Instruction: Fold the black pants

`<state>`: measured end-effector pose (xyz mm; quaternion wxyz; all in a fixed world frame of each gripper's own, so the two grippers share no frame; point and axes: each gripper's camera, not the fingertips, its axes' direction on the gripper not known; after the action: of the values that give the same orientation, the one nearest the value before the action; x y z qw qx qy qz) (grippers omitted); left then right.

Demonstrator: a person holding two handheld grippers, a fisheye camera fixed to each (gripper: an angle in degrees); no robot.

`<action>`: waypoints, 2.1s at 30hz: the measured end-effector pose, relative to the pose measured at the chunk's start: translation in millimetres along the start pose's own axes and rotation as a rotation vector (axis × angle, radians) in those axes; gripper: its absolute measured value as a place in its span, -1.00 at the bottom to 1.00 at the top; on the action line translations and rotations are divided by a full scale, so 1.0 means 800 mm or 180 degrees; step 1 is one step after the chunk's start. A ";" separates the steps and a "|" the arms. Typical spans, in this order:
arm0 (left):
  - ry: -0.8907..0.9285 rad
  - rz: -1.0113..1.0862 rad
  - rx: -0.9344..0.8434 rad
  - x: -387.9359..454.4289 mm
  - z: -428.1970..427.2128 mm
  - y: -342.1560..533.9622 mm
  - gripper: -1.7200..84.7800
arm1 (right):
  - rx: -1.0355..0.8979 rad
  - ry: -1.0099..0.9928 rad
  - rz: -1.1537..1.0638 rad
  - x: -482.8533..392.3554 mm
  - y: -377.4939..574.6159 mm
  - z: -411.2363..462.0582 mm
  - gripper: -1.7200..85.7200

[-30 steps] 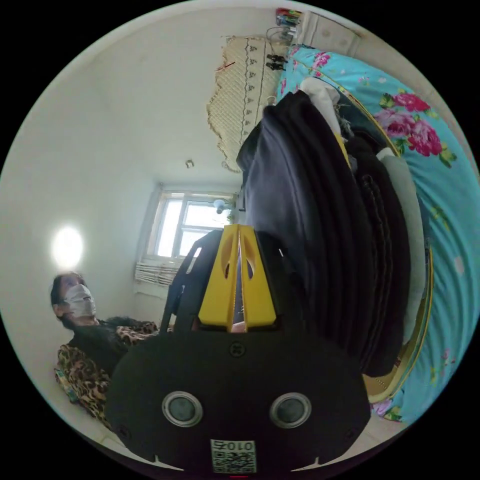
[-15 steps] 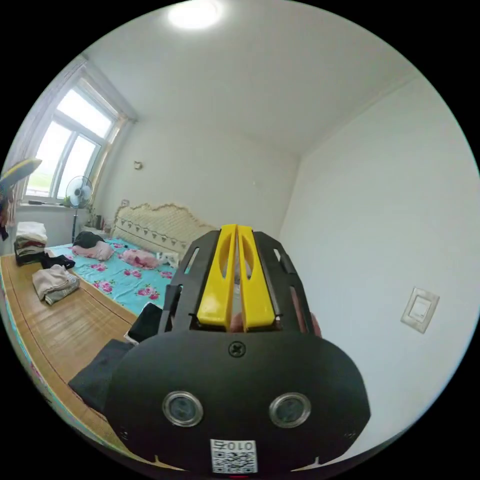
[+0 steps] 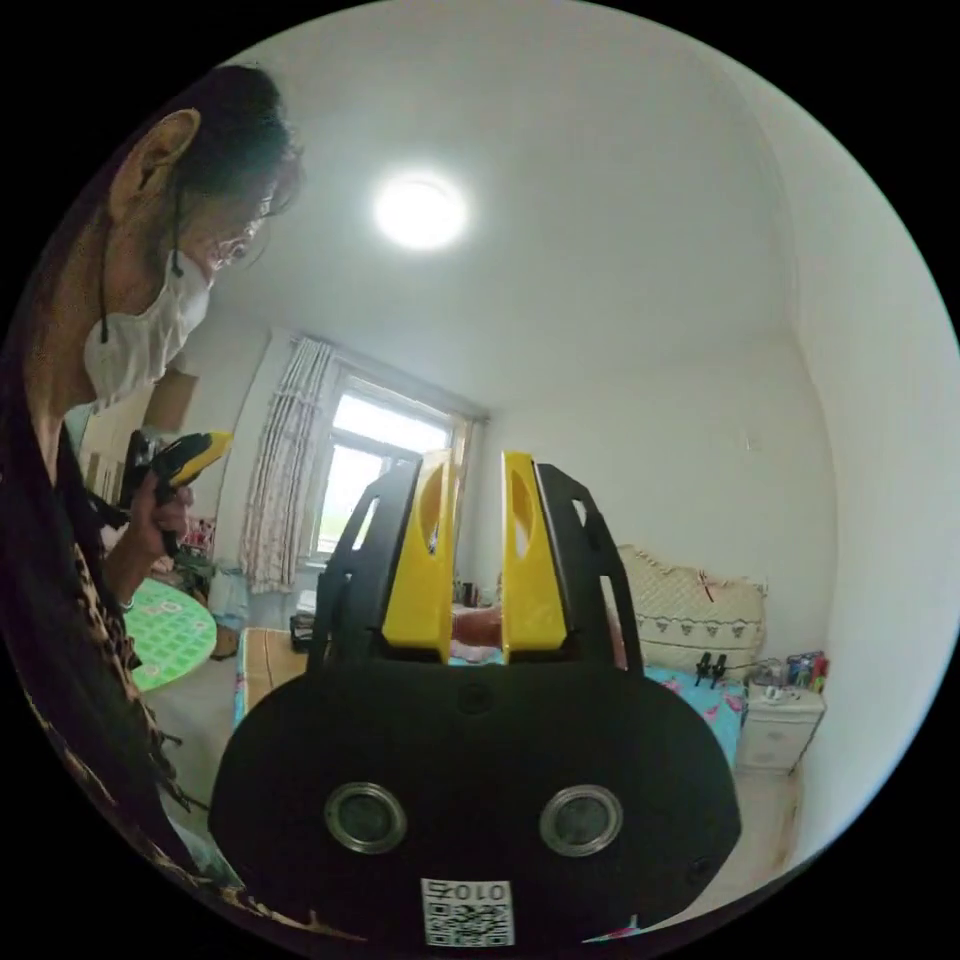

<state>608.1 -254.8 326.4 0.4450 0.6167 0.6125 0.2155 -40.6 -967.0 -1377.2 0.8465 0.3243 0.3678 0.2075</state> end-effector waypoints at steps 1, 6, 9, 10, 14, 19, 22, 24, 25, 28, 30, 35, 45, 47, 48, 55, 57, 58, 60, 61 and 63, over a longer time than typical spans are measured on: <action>-0.0310 0.0056 0.0040 0.005 -0.023 -0.005 -0.96 | 0.0032 0.0045 0.0060 0.002 0.024 0.013 -0.80; -0.1048 0.0279 -0.0078 0.001 -0.087 -0.026 -0.94 | 0.0176 -0.1097 0.0102 0.015 0.107 0.053 -0.78; 0.0032 -0.0063 0.0167 -0.064 -0.142 -0.032 -0.96 | -0.0056 -0.1265 -0.0471 -0.021 0.161 0.100 -0.84; 0.0002 -0.0072 0.0280 -0.076 -0.168 -0.033 -0.96 | -0.0114 -0.1263 -0.0648 -0.042 0.183 0.119 -0.85; -0.0882 0.0237 0.0111 -0.082 -0.252 -0.059 -0.97 | -0.0181 -0.1309 -0.1041 -0.107 0.252 0.183 -0.87; -0.2023 -0.0051 0.0025 -0.129 -0.374 -0.065 -0.96 | -0.0446 -0.2019 -0.0880 -0.163 0.372 0.304 -0.88; -0.2188 -0.0765 0.0033 -0.212 -0.467 -0.030 -0.95 | -0.0767 -0.2612 -0.0513 -0.186 0.455 0.385 -0.83; -0.2119 -0.1287 0.0146 -0.267 -0.531 0.012 -0.95 | -0.1135 -0.3100 -0.0242 -0.201 0.512 0.443 -0.76; -0.2187 -0.1556 0.0206 -0.295 -0.571 0.045 -0.95 | -0.1382 -0.3466 -0.0043 -0.212 0.556 0.483 -0.73; -0.2083 -0.2337 0.0592 -0.351 -0.669 0.141 -0.96 | -0.1898 -0.4251 0.1053 -0.226 0.698 0.579 -0.82; -0.2208 -0.2675 0.0781 -0.364 -0.710 0.191 -0.96 | -0.2336 -0.4503 0.1706 -0.235 0.798 0.628 -0.84; -0.2376 -0.3130 0.0626 -0.393 -0.746 0.245 -0.96 | -0.2881 -0.4610 0.1909 -0.242 0.999 0.668 -0.81; -0.3115 -0.3308 -0.0119 -0.430 -0.728 0.252 -0.96 | -0.3750 -0.4850 0.0988 -0.261 1.287 0.639 -0.89; -0.3224 -0.3476 0.0047 -0.429 -0.735 0.257 -0.96 | -0.3772 -0.4986 0.1197 -0.265 1.340 0.642 -0.88; -0.3280 -0.3544 0.0119 -0.427 -0.737 0.259 -0.96 | -0.3790 -0.5106 0.1357 -0.271 1.374 0.646 -0.88; -0.3927 -0.3760 0.0311 -0.411 -0.732 0.259 -0.96 | -0.4056 -0.6017 0.1728 -0.355 1.528 0.663 -0.90; -0.3999 -0.3713 0.0289 -0.406 -0.726 0.257 -0.96 | -0.3976 -0.6302 0.1574 -0.376 1.551 0.664 -0.90; -0.4011 -0.3721 0.0337 -0.402 -0.725 0.258 -0.96 | -0.3987 -0.6492 0.1376 -0.390 1.567 0.662 -0.90; -0.3968 -0.3777 0.0444 -0.397 -0.726 0.263 -0.96 | -0.3892 -0.6968 0.1262 -0.404 1.594 0.656 -0.90; -0.3900 -0.3820 0.0513 -0.394 -0.729 0.266 -0.96 | -0.3886 -0.7251 0.1245 -0.407 1.616 0.649 -0.90; -0.3872 -0.3806 0.0506 -0.390 -0.726 0.266 -0.96 | -0.3890 -0.7505 0.1135 -0.401 1.648 0.630 -0.90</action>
<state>207.9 -354.0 883.6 0.6906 0.2278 0.5028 -0.4673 -13.7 -428.8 -33.6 0.6260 -0.0762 -0.7749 0.0427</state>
